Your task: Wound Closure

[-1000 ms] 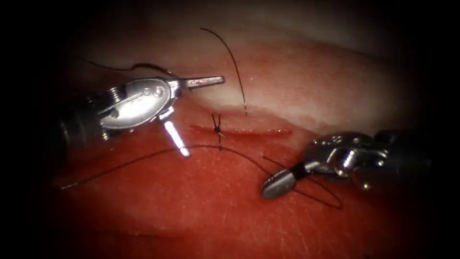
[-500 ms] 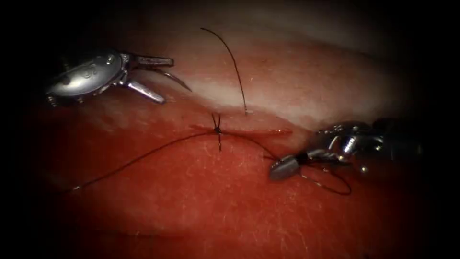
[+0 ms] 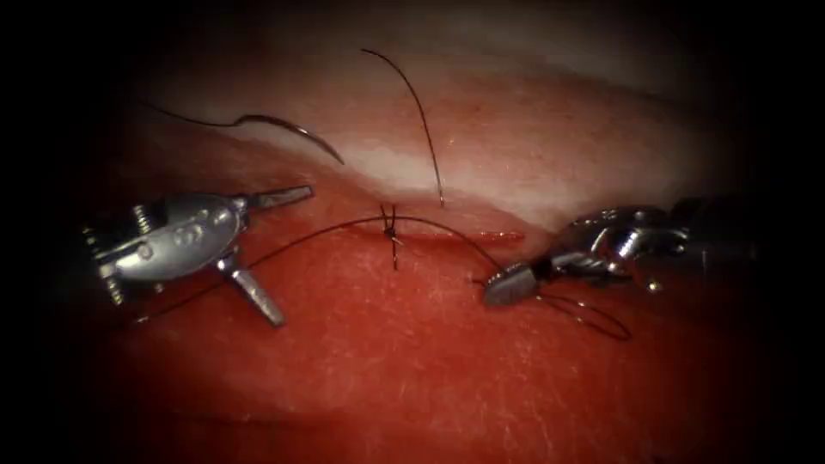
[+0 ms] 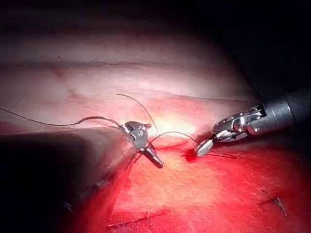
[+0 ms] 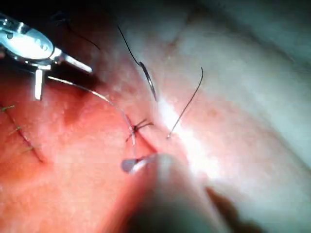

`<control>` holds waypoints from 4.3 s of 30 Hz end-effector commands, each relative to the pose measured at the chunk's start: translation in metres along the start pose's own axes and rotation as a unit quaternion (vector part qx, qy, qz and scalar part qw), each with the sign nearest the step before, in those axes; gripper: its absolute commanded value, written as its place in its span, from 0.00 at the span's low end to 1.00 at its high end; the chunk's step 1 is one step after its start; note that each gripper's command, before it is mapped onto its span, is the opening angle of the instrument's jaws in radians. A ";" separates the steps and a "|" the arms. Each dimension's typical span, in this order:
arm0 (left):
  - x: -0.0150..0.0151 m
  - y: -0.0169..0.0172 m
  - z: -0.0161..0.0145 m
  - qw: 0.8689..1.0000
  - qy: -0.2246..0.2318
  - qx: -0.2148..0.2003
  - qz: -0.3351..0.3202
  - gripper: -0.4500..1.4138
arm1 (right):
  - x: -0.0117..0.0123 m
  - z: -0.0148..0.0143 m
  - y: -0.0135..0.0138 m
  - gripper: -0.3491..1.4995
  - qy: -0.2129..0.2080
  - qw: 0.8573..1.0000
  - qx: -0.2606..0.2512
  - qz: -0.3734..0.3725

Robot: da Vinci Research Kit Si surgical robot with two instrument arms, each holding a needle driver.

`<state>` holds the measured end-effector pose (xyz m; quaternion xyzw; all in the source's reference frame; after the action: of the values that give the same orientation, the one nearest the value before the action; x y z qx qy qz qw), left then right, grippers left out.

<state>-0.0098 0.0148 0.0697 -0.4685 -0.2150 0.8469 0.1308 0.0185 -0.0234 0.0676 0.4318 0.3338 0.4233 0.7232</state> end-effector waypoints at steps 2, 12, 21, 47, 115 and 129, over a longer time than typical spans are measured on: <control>-0.0004 -0.0008 0.0004 1.000 -0.009 0.015 -0.012 0.68 | 0.0002 0.0009 -0.0003 0.00 0.000 1.000 0.001 -0.005; -0.0023 0.0012 0.0006 0.995 -0.091 0.031 -0.012 0.46 | 0.0000 0.0012 -0.0009 0.00 0.002 1.000 -0.001 -0.013; -0.0022 0.0028 0.0000 0.994 -0.102 0.026 -0.014 0.10 | 0.0000 0.0016 -0.0010 0.00 0.003 1.000 -0.002 -0.025; -0.0008 -0.0033 -0.0005 0.994 0.003 0.071 0.080 0.00 | -0.0019 -0.0026 -0.0043 0.96 0.148 0.969 0.114 -0.159; -0.0035 -0.0069 0.0112 0.977 0.079 0.193 0.052 0.00 | 0.0062 -0.0007 0.0006 0.64 0.362 0.855 -0.019 -0.370; -0.0042 -0.0007 0.0126 0.981 0.065 0.167 0.073 0.00 | 0.0067 -0.0009 0.0021 0.65 0.346 0.862 -0.053 -0.367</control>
<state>-0.0180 0.0101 0.0779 -0.5094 -0.0284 0.8452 0.1588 0.0190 -0.0167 0.0678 0.0633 0.6717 0.2657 0.6886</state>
